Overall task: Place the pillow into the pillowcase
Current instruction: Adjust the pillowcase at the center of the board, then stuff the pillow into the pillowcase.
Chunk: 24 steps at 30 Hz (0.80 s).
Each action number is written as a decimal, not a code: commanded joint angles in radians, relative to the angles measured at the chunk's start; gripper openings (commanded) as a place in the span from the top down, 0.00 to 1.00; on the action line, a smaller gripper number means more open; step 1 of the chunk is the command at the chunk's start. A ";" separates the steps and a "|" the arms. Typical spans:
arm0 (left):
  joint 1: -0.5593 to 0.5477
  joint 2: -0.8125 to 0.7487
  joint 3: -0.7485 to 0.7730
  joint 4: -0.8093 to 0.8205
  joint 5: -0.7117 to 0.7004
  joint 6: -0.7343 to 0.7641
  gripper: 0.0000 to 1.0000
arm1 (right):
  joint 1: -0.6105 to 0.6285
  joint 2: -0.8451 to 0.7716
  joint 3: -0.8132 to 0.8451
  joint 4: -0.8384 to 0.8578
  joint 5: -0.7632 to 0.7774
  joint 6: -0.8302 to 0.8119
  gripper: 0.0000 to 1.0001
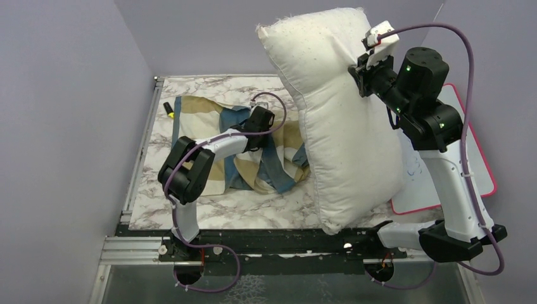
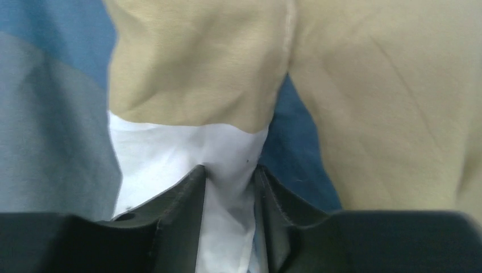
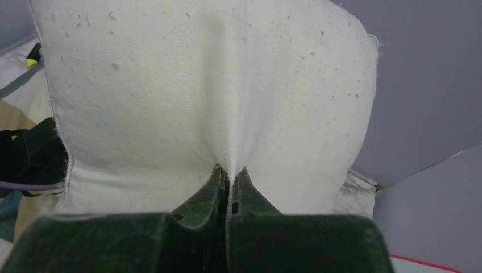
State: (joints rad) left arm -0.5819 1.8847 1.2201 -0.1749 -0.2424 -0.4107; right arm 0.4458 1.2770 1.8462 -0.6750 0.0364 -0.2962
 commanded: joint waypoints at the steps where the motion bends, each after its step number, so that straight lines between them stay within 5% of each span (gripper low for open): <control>1: 0.007 -0.052 0.007 -0.026 -0.109 0.028 0.74 | 0.003 -0.053 0.035 0.158 -0.013 -0.020 1.00; 6: 0.054 -0.157 -0.038 -0.049 0.005 0.033 1.00 | 0.003 -0.053 -0.045 0.150 -0.098 -0.073 1.00; 12: 0.208 -0.276 -0.113 -0.076 0.303 -0.007 1.00 | 0.002 -0.024 -0.030 0.035 -0.298 -0.198 1.00; 17: 0.294 -0.359 -0.126 -0.139 0.393 0.006 1.00 | 0.002 0.016 0.013 -0.116 -0.461 -0.327 1.00; 24: 0.401 -0.412 -0.150 -0.176 0.539 -0.010 1.00 | 0.106 0.063 -0.114 -0.209 -0.415 -0.343 1.00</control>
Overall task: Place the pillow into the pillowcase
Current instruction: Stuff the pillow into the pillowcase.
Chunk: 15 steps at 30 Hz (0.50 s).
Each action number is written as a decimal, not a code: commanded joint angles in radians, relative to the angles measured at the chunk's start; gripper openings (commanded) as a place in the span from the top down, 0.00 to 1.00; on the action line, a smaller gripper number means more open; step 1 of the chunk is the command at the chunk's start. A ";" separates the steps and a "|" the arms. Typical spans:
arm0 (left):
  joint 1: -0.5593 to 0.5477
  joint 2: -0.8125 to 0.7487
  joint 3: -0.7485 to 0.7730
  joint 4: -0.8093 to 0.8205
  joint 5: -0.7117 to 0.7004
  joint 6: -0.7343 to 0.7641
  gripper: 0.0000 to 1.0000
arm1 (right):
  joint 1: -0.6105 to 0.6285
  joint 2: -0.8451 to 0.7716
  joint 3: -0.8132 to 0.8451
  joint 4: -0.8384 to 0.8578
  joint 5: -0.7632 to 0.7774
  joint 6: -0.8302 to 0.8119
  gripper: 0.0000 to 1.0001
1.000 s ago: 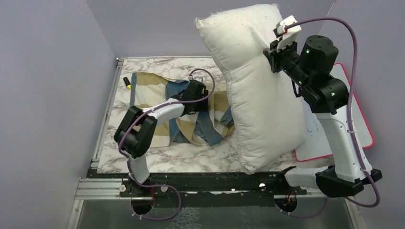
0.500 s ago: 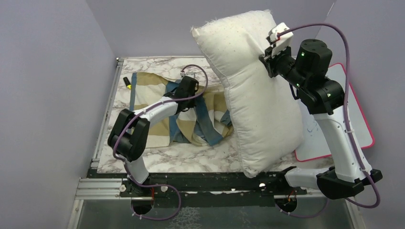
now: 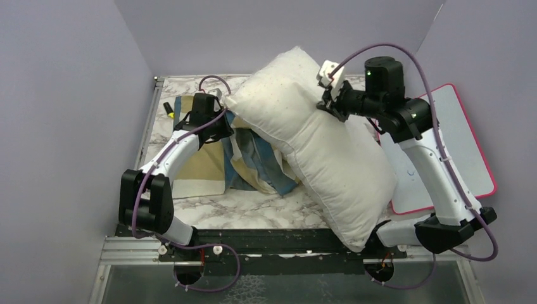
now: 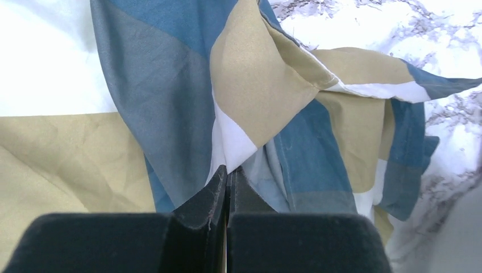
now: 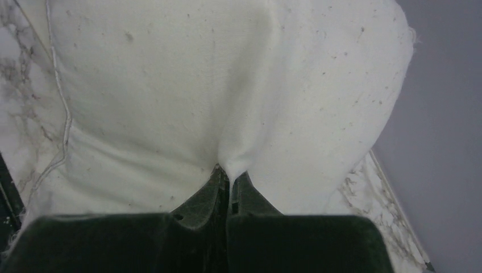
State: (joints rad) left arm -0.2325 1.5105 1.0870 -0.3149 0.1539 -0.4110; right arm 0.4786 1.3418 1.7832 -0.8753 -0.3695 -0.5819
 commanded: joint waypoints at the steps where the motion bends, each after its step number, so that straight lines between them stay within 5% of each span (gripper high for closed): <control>1: 0.058 -0.040 -0.016 -0.035 0.155 -0.009 1.00 | 0.101 -0.010 -0.087 -0.012 -0.006 -0.060 1.00; 14: 0.114 -0.027 0.031 -0.067 0.207 -0.013 1.00 | 0.392 -0.022 -0.383 -0.060 0.057 -0.038 1.00; 15: 0.115 -0.025 0.031 -0.067 0.209 -0.021 1.00 | 0.394 -0.011 -0.390 -0.057 0.068 -0.019 0.93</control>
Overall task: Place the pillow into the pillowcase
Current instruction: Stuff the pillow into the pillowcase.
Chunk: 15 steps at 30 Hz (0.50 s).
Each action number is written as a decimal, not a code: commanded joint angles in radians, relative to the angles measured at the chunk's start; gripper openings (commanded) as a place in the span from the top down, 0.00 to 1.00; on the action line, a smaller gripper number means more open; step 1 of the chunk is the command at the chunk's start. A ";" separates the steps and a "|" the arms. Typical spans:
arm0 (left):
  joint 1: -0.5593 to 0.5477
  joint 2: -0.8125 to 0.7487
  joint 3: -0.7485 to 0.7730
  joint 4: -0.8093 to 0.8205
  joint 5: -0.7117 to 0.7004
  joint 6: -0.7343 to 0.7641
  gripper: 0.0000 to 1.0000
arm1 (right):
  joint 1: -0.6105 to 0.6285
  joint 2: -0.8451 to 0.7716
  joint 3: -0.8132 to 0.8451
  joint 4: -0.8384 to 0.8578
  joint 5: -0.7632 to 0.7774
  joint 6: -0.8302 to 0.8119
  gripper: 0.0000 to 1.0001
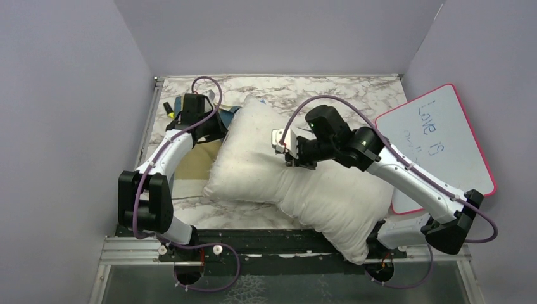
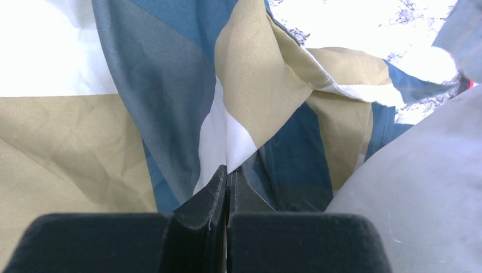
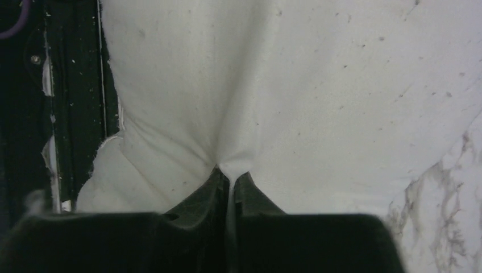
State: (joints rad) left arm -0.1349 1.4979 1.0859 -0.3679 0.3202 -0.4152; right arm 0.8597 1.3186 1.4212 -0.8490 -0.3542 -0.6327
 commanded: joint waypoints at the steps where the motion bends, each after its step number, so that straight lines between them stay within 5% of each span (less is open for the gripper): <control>1: 0.017 -0.013 0.032 -0.009 0.051 -0.021 1.00 | 0.014 0.026 -0.023 -0.070 0.090 0.064 0.79; 5: 0.017 -0.016 0.002 0.035 0.094 -0.045 1.00 | 0.014 0.098 0.175 0.037 0.337 0.312 0.54; 8: 0.017 -0.012 -0.023 0.063 0.113 -0.060 1.00 | 0.011 0.083 0.222 0.288 0.418 0.537 0.31; 10: 0.017 -0.013 -0.036 0.072 0.118 -0.063 1.00 | 0.009 0.065 0.163 0.398 0.375 0.592 0.03; 15: 0.018 -0.017 -0.055 0.087 0.119 -0.063 1.00 | -0.098 0.164 0.212 0.323 0.313 0.583 0.00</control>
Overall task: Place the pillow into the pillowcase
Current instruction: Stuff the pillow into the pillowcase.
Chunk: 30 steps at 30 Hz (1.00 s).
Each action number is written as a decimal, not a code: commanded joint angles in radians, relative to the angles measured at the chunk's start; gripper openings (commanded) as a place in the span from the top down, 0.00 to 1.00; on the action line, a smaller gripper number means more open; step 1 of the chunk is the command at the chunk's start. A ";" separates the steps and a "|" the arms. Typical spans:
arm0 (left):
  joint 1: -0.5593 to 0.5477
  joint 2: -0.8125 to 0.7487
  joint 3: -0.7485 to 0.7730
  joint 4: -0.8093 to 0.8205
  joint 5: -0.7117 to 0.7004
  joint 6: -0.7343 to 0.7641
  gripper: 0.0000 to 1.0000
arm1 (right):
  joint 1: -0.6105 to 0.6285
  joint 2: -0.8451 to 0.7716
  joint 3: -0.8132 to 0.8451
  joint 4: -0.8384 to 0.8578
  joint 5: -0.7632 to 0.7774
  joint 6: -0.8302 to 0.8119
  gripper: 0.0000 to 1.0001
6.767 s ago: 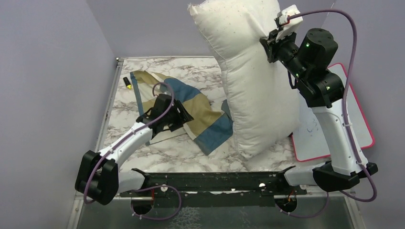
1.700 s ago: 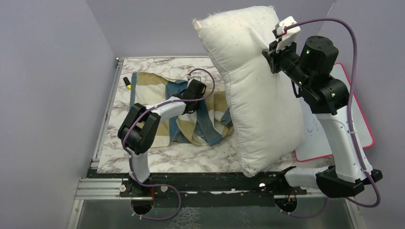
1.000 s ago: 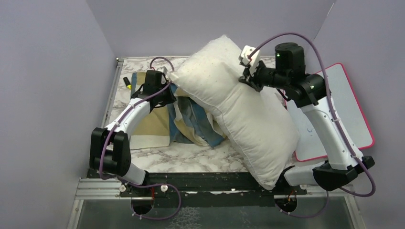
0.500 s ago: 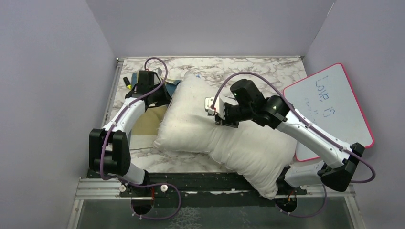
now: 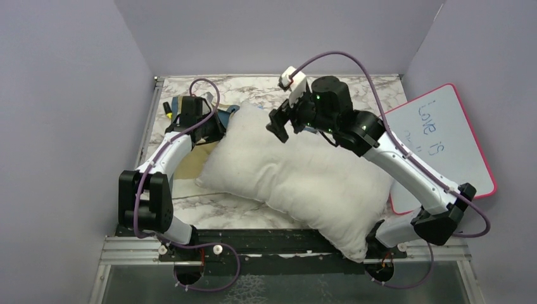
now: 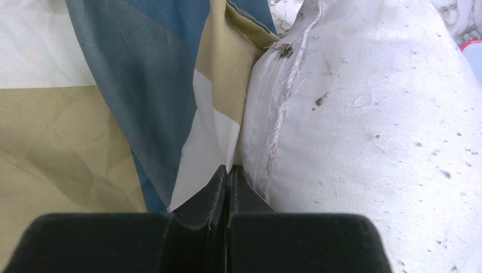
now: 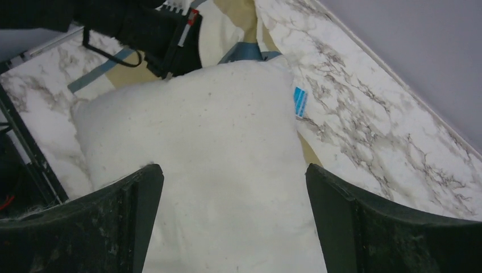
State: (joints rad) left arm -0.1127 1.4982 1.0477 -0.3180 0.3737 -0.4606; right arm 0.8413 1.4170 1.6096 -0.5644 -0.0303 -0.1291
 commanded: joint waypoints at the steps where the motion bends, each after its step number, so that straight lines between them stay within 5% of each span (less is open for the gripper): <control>1: -0.004 -0.016 -0.017 0.035 0.057 -0.017 1.00 | -0.098 0.078 0.012 0.020 -0.045 0.067 0.00; 5: -0.002 -0.006 0.000 0.014 0.013 -0.021 1.00 | -0.103 0.092 -0.064 -0.081 -0.054 0.028 0.00; 10: 0.004 -0.001 0.021 -0.016 -0.018 -0.026 1.00 | -0.096 0.138 -0.266 0.050 -0.159 -0.107 0.02; 12: 0.016 -0.015 0.020 -0.032 -0.033 -0.024 1.00 | -0.086 0.189 -0.253 0.077 -0.213 -0.128 0.10; 15: 0.034 -0.056 0.003 -0.040 -0.042 -0.030 1.00 | -0.050 0.259 -0.173 0.069 -0.251 -0.158 0.33; 18: 0.039 -0.080 -0.017 -0.040 -0.054 -0.037 1.00 | -0.025 0.307 -0.087 0.029 -0.202 -0.200 0.87; 19: 0.039 -0.080 -0.023 -0.040 -0.057 -0.039 1.00 | -0.020 0.310 -0.060 0.015 -0.164 -0.223 0.97; 30: 0.039 -0.064 -0.088 -0.018 -0.036 -0.042 1.00 | 0.001 0.132 0.190 -0.173 0.329 -0.480 1.00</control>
State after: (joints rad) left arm -0.0673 1.4567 0.9874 -0.3328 0.3134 -0.5007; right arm 0.8444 1.6840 1.7218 -0.7704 0.0380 -0.4576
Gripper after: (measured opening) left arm 0.007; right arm 0.035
